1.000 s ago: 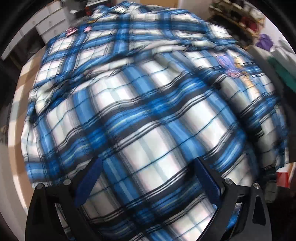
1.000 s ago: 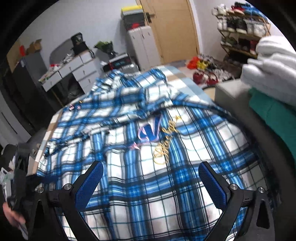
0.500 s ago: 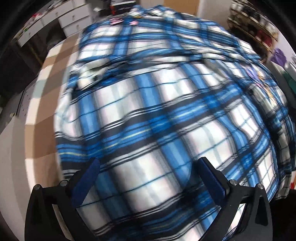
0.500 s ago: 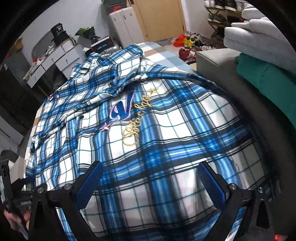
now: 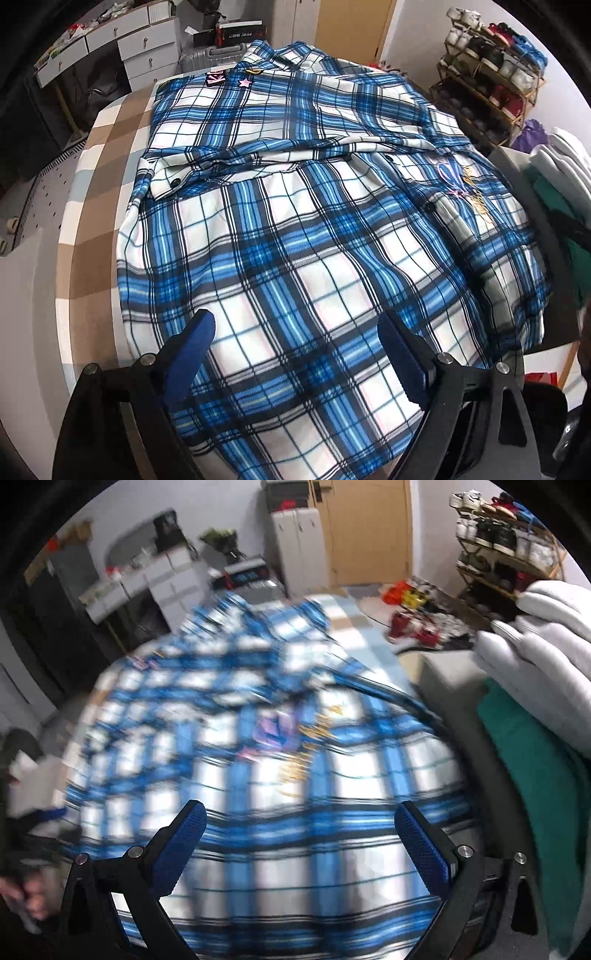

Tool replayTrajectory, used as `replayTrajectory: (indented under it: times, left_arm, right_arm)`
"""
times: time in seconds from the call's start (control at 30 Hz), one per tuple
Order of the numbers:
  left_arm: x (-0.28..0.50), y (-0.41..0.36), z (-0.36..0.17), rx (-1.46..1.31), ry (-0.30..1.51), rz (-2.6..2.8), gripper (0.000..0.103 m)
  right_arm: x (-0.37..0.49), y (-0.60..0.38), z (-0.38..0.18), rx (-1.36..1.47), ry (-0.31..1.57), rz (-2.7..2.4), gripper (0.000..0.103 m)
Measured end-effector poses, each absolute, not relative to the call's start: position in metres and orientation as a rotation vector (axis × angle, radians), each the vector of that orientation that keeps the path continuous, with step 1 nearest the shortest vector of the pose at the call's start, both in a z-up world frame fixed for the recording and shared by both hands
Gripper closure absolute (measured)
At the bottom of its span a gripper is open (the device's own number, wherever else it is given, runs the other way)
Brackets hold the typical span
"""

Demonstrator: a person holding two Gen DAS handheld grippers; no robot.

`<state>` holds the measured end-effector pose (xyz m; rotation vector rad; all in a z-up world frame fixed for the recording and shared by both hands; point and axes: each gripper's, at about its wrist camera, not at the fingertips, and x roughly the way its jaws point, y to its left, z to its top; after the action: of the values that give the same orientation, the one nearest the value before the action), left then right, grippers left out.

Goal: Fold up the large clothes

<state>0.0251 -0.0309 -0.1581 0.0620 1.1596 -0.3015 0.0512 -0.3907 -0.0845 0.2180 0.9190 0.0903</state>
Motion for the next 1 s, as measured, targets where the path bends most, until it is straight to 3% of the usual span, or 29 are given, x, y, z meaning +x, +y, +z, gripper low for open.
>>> replayTrajectory:
  times: [0.23,0.37,0.47,0.73,1.0]
  left_arm:
    - [0.081,-0.007,-0.079,0.029,1.039,-0.198,0.016]
    - [0.152,-0.006,-0.044,0.031,0.989,-0.151,0.002]
    - [0.215,-0.013,-0.029,0.01,0.967,-0.142,0.002]
    - [0.393,-0.035,-0.079,-0.09,1.122,-0.062,0.002]
    - [0.471,-0.047,-0.15,-0.112,1.144,-0.069,0.003]
  right_arm:
    - [0.06,-0.341,-0.08,0.323,0.83,0.195,0.0]
    - [0.07,-0.331,-0.088,0.31,0.838,0.207,0.0]
    - [0.069,-0.334,-0.101,0.369,0.811,0.245,0.0]
    - [0.074,-0.343,-0.136,0.412,0.911,0.348,0.0]
    - [0.071,-0.358,-0.13,0.41,0.863,0.445,0.0]
